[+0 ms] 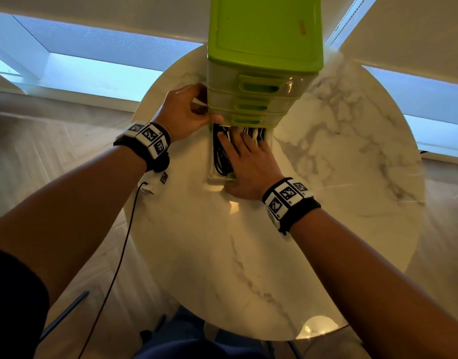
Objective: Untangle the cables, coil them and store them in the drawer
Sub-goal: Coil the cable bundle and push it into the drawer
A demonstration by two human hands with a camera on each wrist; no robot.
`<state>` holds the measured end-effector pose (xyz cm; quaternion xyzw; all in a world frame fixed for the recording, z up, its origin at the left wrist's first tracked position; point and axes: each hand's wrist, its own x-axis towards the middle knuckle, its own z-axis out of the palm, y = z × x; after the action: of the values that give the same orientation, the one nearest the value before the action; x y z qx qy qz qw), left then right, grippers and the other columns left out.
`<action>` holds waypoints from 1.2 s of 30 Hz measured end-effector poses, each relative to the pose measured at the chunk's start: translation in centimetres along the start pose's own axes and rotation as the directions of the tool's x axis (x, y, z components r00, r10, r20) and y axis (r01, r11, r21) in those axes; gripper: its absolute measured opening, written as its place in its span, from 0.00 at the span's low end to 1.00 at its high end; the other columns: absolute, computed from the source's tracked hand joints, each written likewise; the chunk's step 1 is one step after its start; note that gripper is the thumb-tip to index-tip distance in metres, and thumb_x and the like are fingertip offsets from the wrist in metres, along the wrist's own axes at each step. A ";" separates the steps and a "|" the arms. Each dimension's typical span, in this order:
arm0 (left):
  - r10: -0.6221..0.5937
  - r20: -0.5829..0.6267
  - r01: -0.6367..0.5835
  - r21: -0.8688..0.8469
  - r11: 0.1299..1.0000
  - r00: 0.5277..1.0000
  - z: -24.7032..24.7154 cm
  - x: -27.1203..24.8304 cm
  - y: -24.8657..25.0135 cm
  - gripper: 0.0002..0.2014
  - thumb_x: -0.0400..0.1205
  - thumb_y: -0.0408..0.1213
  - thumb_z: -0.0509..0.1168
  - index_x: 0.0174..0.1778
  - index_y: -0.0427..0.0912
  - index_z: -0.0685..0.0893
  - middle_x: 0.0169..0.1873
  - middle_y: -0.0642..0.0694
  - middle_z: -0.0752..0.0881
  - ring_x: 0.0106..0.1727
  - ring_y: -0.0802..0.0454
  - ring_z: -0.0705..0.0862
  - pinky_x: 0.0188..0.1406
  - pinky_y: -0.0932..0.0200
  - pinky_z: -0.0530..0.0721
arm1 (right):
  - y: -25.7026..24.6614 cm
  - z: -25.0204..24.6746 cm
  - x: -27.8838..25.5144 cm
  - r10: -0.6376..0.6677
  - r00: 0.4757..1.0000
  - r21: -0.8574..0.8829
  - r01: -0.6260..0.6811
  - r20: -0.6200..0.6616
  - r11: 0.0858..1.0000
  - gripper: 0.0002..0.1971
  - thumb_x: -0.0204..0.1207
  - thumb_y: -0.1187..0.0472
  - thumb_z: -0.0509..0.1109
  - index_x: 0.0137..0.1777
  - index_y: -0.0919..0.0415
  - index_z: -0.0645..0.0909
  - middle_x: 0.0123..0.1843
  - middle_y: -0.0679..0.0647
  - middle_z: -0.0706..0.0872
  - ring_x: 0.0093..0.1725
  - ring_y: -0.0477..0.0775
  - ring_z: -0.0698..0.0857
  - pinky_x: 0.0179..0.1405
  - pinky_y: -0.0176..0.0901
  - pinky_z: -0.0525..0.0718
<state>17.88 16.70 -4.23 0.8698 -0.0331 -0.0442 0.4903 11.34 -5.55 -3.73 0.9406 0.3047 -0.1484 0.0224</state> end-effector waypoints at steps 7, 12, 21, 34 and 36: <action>0.027 0.027 -0.030 0.128 0.991 0.999 1.6 -0.2 0.8 0.39 0.68 0.48 0.80 0.71 0.37 0.73 0.63 0.37 0.79 0.58 0.39 0.85 0.52 0.39 0.90 | -2.2 1.0 -1.0 0.074 0.996 0.053 -0.072 -0.040 0.996 0.58 0.69 0.41 0.74 0.90 0.59 0.42 0.91 0.63 0.48 0.88 0.69 0.53 0.83 0.72 0.56; 0.035 -0.018 -0.033 0.134 0.990 0.999 2.8 -0.1 1.1 0.46 0.65 0.53 0.75 0.75 0.31 0.71 0.66 0.30 0.76 0.66 0.34 0.79 0.64 0.39 0.85 | -1.7 1.6 -1.0 0.073 0.996 0.071 -0.070 -0.048 0.995 0.59 0.67 0.46 0.79 0.90 0.58 0.45 0.90 0.61 0.50 0.88 0.68 0.53 0.83 0.71 0.56; -0.093 -0.015 0.093 -0.019 0.995 0.996 2.1 -0.1 0.8 0.50 0.60 0.55 0.88 0.75 0.39 0.75 0.66 0.42 0.82 0.62 0.47 0.86 0.58 0.48 0.91 | -0.6 2.7 -2.9 0.081 0.949 0.168 -0.030 -0.306 0.985 0.45 0.71 0.46 0.79 0.83 0.66 0.66 0.82 0.72 0.66 0.81 0.72 0.68 0.81 0.62 0.68; 0.070 -0.111 -0.057 0.115 0.992 0.991 0.3 -0.6 0.5 0.25 0.72 0.56 0.81 0.56 0.39 0.90 0.51 0.46 0.92 0.47 0.62 0.84 0.51 0.79 0.78 | 3.4 3.0 0.2 -0.102 0.978 -0.047 0.095 -0.179 0.994 0.49 0.75 0.34 0.71 0.85 0.69 0.63 0.83 0.71 0.67 0.83 0.71 0.68 0.80 0.65 0.71; 0.071 -0.091 -0.062 0.093 0.994 0.993 0.3 -0.5 0.7 0.25 0.74 0.50 0.82 0.59 0.36 0.88 0.53 0.48 0.89 0.45 0.63 0.84 0.50 0.81 0.78 | 3.4 2.7 0.4 -0.102 0.981 -0.055 0.094 -0.164 0.994 0.49 0.74 0.35 0.72 0.84 0.69 0.64 0.83 0.71 0.68 0.83 0.71 0.69 0.80 0.65 0.71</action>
<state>17.32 16.11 -3.80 0.8905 -0.0411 0.0147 0.4528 12.87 -8.48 -6.58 0.9328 0.3548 -0.0629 0.0118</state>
